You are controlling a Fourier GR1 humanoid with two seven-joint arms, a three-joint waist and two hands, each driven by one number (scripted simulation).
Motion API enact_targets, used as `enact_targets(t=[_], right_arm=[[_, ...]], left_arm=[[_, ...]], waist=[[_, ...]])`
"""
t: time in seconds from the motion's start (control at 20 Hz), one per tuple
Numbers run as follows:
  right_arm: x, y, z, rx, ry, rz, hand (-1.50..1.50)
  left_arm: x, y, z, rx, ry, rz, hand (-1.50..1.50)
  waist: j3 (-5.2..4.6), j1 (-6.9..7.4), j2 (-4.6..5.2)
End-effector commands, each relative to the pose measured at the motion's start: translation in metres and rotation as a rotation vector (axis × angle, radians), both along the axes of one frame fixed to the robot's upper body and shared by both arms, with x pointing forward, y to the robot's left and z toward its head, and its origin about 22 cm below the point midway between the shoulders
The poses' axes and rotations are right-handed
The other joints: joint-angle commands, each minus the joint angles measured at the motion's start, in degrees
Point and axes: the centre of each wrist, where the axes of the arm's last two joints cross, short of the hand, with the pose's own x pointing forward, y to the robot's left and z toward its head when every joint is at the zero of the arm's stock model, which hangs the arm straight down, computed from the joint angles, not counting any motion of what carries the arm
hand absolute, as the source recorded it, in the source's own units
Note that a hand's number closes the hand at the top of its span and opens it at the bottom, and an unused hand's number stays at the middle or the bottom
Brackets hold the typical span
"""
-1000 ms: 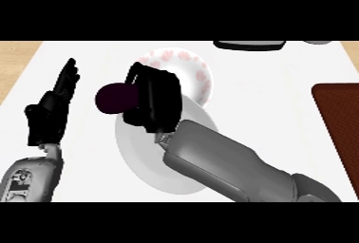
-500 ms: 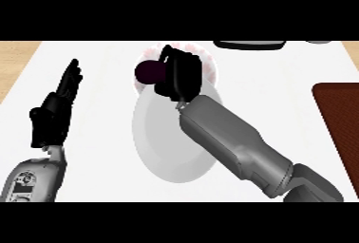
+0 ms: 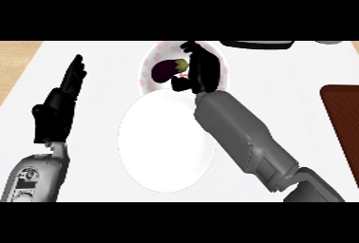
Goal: Pick the eggplant from the plate and place it in the bowl
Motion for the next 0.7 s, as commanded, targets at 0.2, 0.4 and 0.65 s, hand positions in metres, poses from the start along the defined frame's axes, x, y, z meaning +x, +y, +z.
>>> enact_targets(t=[0.2, 0.4, 0.65], right_arm=[[0.006, -0.023, -0.014, 0.173, -0.032, 0.096, -1.5], [0.016, -0.025, 0.002, 0.268, -0.091, 0.106, -1.5], [0.024, -0.051, 0.004, 0.418, -0.083, 0.157, -1.5]], left_arm=[[-0.005, -0.01, 0.003, -0.005, -0.019, -0.032, 0.0], [-0.007, 0.005, -0.006, -0.01, 0.008, -0.007, 0.0], [0.003, 0.001, 0.003, -0.004, 0.019, 0.042, 0.0]], waist=[[0.09, 1.58, 0.32], [-0.02, 0.04, -0.4], [-0.01, -2.32, -1.01]])
